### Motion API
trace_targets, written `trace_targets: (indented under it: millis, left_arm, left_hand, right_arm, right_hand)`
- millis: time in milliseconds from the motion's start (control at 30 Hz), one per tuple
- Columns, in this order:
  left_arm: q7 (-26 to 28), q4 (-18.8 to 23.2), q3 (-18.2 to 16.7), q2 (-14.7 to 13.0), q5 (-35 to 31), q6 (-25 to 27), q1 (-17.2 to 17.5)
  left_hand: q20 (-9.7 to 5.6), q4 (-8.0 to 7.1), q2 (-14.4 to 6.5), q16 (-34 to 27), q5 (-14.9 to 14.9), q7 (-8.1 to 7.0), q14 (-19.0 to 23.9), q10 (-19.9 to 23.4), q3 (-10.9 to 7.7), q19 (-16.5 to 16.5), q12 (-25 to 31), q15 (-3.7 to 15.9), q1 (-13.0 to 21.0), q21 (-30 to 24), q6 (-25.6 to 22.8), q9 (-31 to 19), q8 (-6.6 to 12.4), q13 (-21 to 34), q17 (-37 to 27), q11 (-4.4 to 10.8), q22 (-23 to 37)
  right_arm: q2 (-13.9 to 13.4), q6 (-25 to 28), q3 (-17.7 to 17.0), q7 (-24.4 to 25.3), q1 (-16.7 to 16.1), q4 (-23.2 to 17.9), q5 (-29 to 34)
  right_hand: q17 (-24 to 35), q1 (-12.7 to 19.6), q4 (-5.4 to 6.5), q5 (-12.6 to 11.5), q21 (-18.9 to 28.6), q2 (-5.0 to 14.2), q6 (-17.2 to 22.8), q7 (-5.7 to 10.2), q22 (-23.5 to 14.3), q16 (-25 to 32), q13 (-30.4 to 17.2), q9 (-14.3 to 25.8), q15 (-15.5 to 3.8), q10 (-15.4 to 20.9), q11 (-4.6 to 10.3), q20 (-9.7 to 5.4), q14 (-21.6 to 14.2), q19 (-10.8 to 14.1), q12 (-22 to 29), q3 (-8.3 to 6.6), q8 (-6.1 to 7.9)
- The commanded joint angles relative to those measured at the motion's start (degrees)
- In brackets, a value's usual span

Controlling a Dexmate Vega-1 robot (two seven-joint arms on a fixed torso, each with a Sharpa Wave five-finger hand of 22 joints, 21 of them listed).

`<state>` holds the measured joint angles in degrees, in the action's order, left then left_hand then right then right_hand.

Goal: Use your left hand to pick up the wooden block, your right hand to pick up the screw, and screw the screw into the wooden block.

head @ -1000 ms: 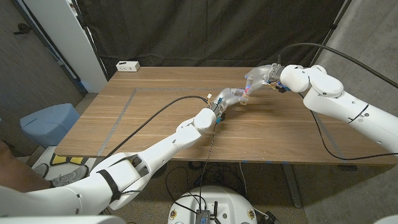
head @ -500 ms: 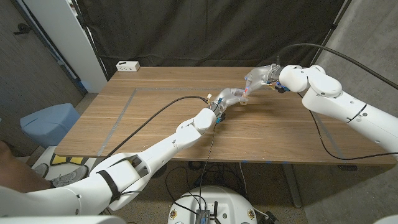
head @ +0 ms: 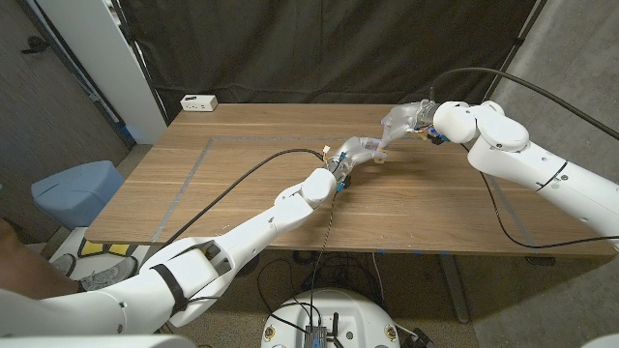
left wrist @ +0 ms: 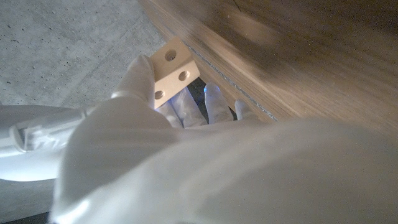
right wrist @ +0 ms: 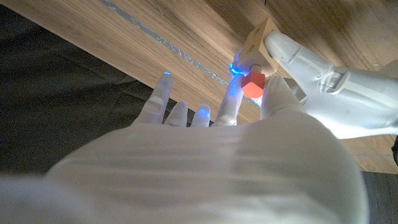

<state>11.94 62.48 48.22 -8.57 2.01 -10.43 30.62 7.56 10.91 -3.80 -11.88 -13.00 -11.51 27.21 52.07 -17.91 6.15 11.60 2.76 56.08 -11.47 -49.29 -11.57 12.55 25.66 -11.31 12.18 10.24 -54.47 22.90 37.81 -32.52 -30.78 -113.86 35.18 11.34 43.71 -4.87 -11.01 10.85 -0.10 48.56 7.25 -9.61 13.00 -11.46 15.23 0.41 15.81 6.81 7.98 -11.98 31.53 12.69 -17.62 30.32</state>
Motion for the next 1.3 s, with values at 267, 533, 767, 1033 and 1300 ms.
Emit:
trace_targets:
  millis: [267, 533, 767, 1033, 1300]
  left_arm:
    - [0.0, -0.1, 0.3, 0.1, -0.3, 0.2, -0.1]
    - [0.1, 0.0, 0.2, 0.0, -0.4, 0.4, 0.1]
    - [0.2, 0.1, 0.2, 0.0, -0.4, 0.4, 0.1]
    - [0.5, 0.6, 0.1, -0.2, -0.4, 0.5, 0.5]
    - [0.6, 1.2, 0.0, -0.5, -0.4, 0.8, 0.8]
  left_hand:
    - [0.30, -2.04, -2.8, -0.2, -0.3, 1.49, 0.5, 0.6, -2.71, 0.1, 1.7, 4.51, -1.2, -0.4, -2.2, -0.4, 0.38, 6.0, -0.1, 0.36, 0.3]
    - [0.39, -2.02, -2.9, -0.2, -0.4, 1.57, 0.6, 0.6, -2.83, 0.1, 1.7, 4.52, -1.2, -0.4, -2.2, -0.4, 0.39, 6.0, -0.1, 0.35, 0.3]
    - [0.36, -2.04, -2.9, -0.2, -0.4, 1.57, 0.7, 0.7, -2.91, 0.1, 1.7, 4.54, -1.2, -0.4, -2.2, -0.4, 0.39, 6.0, -0.1, 0.36, 0.3]
    - [0.44, -2.07, -3.0, -0.2, -0.4, 1.57, 0.7, 0.6, -3.05, 0.1, 1.7, 4.44, -1.2, -0.4, -2.1, -0.4, 0.34, 6.0, -0.1, 0.36, 0.2]
    - [0.45, -2.08, -3.0, -0.2, -0.5, 1.55, 0.7, 0.6, -3.19, 0.2, 1.7, 4.57, -1.3, -0.3, -2.2, -0.4, 0.37, 6.0, -0.1, 0.35, 0.2]
  right_arm:
    - [0.3, 1.7, 1.0, -0.6, 0.2, -0.3, 2.1]
    - [0.5, 1.8, 1.3, -0.4, 0.1, -0.2, 3.0]
    - [1.0, 2.0, 1.7, -0.5, 0.2, -0.1, 4.1]
    - [1.6, 1.7, 1.9, -0.3, 0.3, 0.3, 4.6]
    - [2.4, 1.8, 2.4, 0.0, 0.5, 0.7, 5.7]
  right_hand:
    - [0.1, -2.6, 1.20, -0.1, 0.3, 0.96, 3.3, -0.70, -0.1, 0.8, 0.0, -0.8, -0.56, 2.6, 0.14, -0.19, -1.8, 1.0, 0.4, 0.39, 0.66]
    - [0.0, -3.9, 1.44, -0.1, 0.3, 1.34, 6.4, -1.33, -0.1, 0.9, 0.1, -1.6, -1.06, 4.5, 0.51, -0.53, -2.9, 1.5, 0.6, 0.82, 1.10]
    - [-0.2, -4.8, 1.46, -0.1, 0.3, 1.56, 9.8, -2.02, -0.1, 0.9, 0.1, -2.5, -1.35, 5.8, 0.98, -0.83, -3.7, 1.9, 0.5, 1.18, 1.63]
    - [-0.3, -5.7, 1.39, -0.3, 0.3, 1.78, 13.1, -2.60, -0.1, 0.9, 0.2, -3.3, -1.49, 7.3, 0.96, -1.12, -4.6, 2.4, 0.5, 1.59, 1.94]
    - [-0.4, -6.3, 1.34, -0.3, 0.3, 2.02, 16.2, -2.89, -0.1, 0.8, 0.3, -3.8, -1.96, 8.3, 1.42, -1.32, -5.2, 2.7, 0.4, 1.87, 2.40]
